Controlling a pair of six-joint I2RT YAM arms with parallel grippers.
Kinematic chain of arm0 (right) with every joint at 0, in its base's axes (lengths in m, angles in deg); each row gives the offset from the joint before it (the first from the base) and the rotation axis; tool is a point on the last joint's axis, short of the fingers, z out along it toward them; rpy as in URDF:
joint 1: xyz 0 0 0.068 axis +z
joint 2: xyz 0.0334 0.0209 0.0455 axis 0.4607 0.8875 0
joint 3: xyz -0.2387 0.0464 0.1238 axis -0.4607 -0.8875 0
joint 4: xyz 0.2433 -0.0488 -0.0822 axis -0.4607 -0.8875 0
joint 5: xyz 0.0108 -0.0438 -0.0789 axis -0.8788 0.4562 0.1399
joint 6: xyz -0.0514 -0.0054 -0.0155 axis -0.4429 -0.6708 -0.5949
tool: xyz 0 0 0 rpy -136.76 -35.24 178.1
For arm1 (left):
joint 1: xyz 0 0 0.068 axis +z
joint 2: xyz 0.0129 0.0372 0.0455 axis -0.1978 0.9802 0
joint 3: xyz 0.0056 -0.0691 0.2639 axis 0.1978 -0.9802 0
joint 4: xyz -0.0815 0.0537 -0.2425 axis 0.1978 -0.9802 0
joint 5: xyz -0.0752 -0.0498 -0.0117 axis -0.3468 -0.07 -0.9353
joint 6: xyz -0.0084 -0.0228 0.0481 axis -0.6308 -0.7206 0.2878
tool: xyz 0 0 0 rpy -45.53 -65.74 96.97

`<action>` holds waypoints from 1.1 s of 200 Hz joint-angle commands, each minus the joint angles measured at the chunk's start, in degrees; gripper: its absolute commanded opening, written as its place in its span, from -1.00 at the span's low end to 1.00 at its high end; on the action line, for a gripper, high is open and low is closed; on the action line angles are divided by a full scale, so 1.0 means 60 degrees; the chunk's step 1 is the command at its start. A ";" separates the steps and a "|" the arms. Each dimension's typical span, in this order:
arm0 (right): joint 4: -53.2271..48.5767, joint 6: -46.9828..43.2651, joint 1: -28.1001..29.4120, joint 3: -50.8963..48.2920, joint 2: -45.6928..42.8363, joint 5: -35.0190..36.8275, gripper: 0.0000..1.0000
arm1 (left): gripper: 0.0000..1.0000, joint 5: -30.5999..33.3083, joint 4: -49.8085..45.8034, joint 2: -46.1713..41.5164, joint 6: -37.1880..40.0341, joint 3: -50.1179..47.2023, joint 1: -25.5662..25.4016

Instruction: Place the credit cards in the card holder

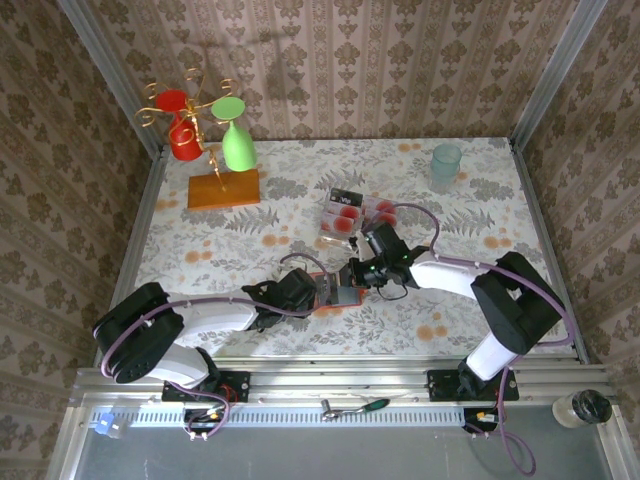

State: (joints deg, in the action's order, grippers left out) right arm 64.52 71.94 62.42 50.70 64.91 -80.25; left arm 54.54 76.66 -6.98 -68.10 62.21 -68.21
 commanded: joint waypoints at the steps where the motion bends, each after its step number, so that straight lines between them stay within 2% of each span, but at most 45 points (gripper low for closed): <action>1: -0.0579 -0.0232 0.0280 0.0378 0.0518 0.0284 -0.82 | 0.28 0.0177 -0.0147 -0.0037 -0.0062 -0.0187 0.0120; 59: -0.0357 -0.0050 0.0655 0.0932 0.1764 0.0326 -0.86 | 0.28 0.0116 -0.0024 -0.0151 -0.0030 -0.0144 0.0312; 128: -0.0259 0.0167 0.0937 0.1071 0.2097 0.0502 -0.88 | 0.28 -0.0058 -0.0310 -0.0900 -0.0136 -0.0497 0.1122; 220: -0.1121 -0.0002 0.1210 0.1966 0.2575 0.0571 -0.88 | 0.28 -0.0457 -0.0057 -0.0394 -0.0055 -0.0708 0.1043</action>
State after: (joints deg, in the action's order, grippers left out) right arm 62.16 72.18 68.62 60.47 77.85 -78.81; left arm 53.80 76.74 -11.09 -68.12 58.58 -61.63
